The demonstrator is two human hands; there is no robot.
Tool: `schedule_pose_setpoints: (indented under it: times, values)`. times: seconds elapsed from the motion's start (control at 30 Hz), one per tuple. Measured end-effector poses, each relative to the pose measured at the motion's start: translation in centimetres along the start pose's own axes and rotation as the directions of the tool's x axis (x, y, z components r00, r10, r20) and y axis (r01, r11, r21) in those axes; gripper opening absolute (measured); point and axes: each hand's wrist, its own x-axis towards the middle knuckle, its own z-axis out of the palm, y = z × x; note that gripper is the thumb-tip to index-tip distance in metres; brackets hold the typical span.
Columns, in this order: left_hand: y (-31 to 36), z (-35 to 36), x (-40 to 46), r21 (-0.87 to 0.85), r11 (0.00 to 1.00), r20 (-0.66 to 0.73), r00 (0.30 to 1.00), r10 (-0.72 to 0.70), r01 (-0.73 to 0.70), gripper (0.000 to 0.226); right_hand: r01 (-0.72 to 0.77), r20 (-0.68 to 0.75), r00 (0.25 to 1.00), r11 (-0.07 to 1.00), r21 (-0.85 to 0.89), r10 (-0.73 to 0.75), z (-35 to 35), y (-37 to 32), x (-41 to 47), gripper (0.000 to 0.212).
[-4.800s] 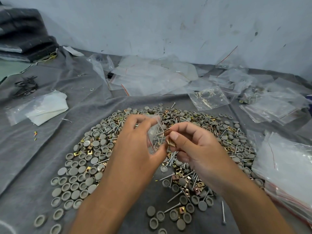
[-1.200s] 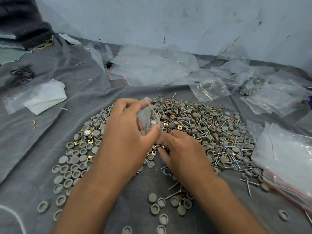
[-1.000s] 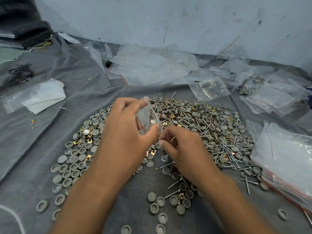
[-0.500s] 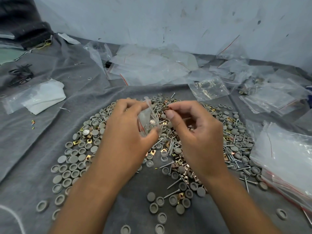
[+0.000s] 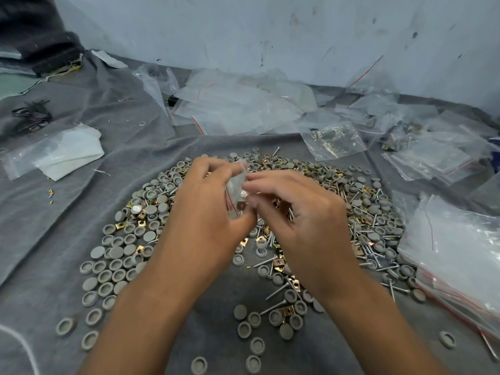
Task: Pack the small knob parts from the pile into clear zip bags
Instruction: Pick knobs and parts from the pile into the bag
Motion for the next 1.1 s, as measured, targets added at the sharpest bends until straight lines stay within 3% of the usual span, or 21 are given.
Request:
schedule_pose_setpoints:
  times: [0.13, 0.23, 0.33, 0.5, 0.63, 0.7, 0.8, 0.9, 1.0, 1.1]
  values:
    - [-0.7, -0.5, 0.3, 0.004, 1.000, -0.058, 0.998, -0.029, 0.030, 0.061, -0.137, -0.048, 0.989, 0.990, 0.036, 0.139, -0.1, 0.6, 0.1, 0.009]
    - [-1.1, -0.8, 0.3, -0.005, 0.999, -0.114, 0.992, -0.050, 0.050, 0.059, -0.271, 0.305, 0.906, 0.955, -0.117, 0.294, 0.7, 1.5, -0.8, 0.012]
    - [-1.2, -0.9, 0.3, -0.008, 0.999, -0.131, 0.990, -0.052, 0.052, 0.059, -0.142, 0.532, 0.792, 0.937, -0.318, 0.300, 2.3, 1.9, -2.1, 0.018]
    - [-1.2, -0.8, 0.3, 0.008, 0.999, -0.119, 0.992, -0.044, 0.045, 0.059, -0.003, 0.556, 0.799, 0.927, -0.374, 0.227, 3.1, 2.1, -2.2, 0.029]
    - [-1.2, -0.9, 0.3, 0.002, 0.999, -0.114, 0.992, -0.054, 0.054, 0.059, -0.025, 0.524, 0.820, 0.929, -0.370, 0.231, 3.0, 2.1, -2.4, 0.019]
    - [-1.2, -0.8, 0.3, 0.008, 0.999, -0.110, 0.993, -0.050, 0.051, 0.058, -0.127, 0.431, 0.867, 0.948, -0.291, 0.248, 2.8, 2.2, -2.1, 0.014]
    - [-1.0, -0.7, 0.3, 0.018, 0.999, -0.095, 0.995, -0.037, 0.039, 0.057, -0.293, 0.131, 0.945, 0.954, -0.063, 0.298, 1.9, 1.8, -1.0, 0.012]
    - [-0.7, -0.4, 0.1, 0.016, 0.999, -0.073, 0.997, -0.028, 0.029, 0.059, -0.200, -0.172, 0.962, 0.975, 0.097, 0.214, 1.0, 1.0, -0.1, 0.014]
    - [-0.3, -0.1, 0.1, 0.022, 1.000, -0.046, 0.999, -0.007, 0.008, 0.058, -0.057, -0.169, 0.984, 0.998, 0.017, 0.059, 1.0, 0.5, 0.1, 0.014]
    - [0.1, 0.0, 0.0, -0.002, 1.000, -0.024, 1.000, -0.003, 0.003, 0.058, -0.084, -0.047, 0.995, 0.996, -0.033, 0.083, 1.3, 0.6, -0.1, 0.014]
